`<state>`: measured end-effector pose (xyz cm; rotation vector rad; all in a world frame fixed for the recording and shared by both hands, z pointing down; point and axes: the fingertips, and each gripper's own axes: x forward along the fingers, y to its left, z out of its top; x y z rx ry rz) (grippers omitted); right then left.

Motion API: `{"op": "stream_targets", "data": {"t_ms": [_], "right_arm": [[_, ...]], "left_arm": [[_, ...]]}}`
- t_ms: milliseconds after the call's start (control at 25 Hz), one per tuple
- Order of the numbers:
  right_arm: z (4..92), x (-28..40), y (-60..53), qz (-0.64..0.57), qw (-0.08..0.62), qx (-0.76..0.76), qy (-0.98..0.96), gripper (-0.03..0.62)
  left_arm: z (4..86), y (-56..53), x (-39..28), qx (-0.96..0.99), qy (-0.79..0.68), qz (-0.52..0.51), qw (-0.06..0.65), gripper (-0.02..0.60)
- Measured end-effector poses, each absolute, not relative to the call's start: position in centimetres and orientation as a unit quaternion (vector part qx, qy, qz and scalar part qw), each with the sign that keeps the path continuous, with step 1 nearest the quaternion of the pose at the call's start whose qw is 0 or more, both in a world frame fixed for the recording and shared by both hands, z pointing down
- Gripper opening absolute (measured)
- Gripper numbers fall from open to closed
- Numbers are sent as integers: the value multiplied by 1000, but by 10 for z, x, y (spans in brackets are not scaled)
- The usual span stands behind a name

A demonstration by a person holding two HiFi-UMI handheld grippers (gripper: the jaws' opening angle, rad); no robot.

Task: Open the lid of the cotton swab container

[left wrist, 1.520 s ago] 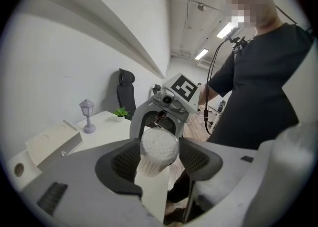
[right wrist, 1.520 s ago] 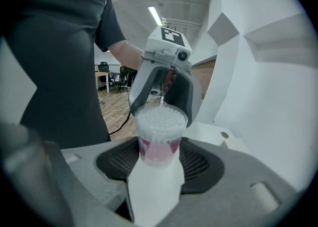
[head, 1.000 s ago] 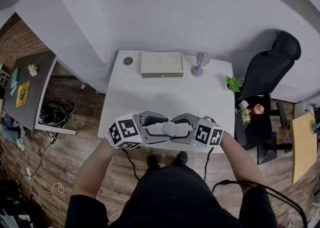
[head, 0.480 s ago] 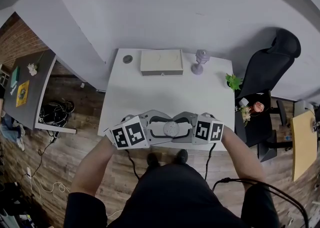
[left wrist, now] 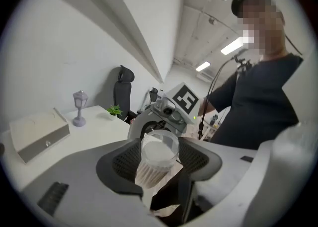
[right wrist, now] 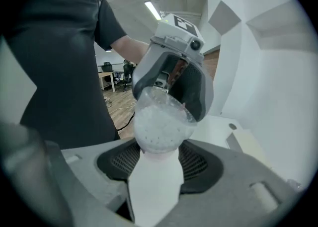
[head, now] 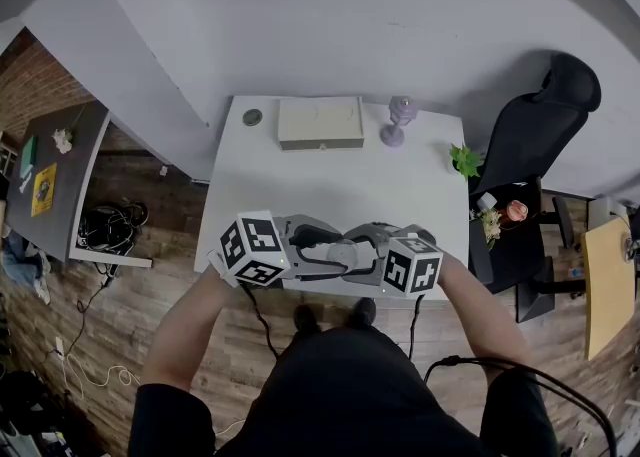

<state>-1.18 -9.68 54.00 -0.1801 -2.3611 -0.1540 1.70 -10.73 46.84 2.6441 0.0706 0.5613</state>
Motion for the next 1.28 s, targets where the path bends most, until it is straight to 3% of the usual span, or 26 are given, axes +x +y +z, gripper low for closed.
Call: {"op": "stream_targets", "data": {"t_ms": [120, 440, 1280], "right_arm": [[541, -8, -102, -61, 381, -62, -921, 242], [551, 4, -108, -46, 389, -44, -919, 245], [541, 1, -112, -13, 354, -11, -935, 246]], "left_arm": [[463, -118, 14, 952, 16, 164, 259, 235], [449, -163, -10, 960, -85, 109, 242, 235], [480, -200, -38, 941, -193, 105, 258, 235]]}}
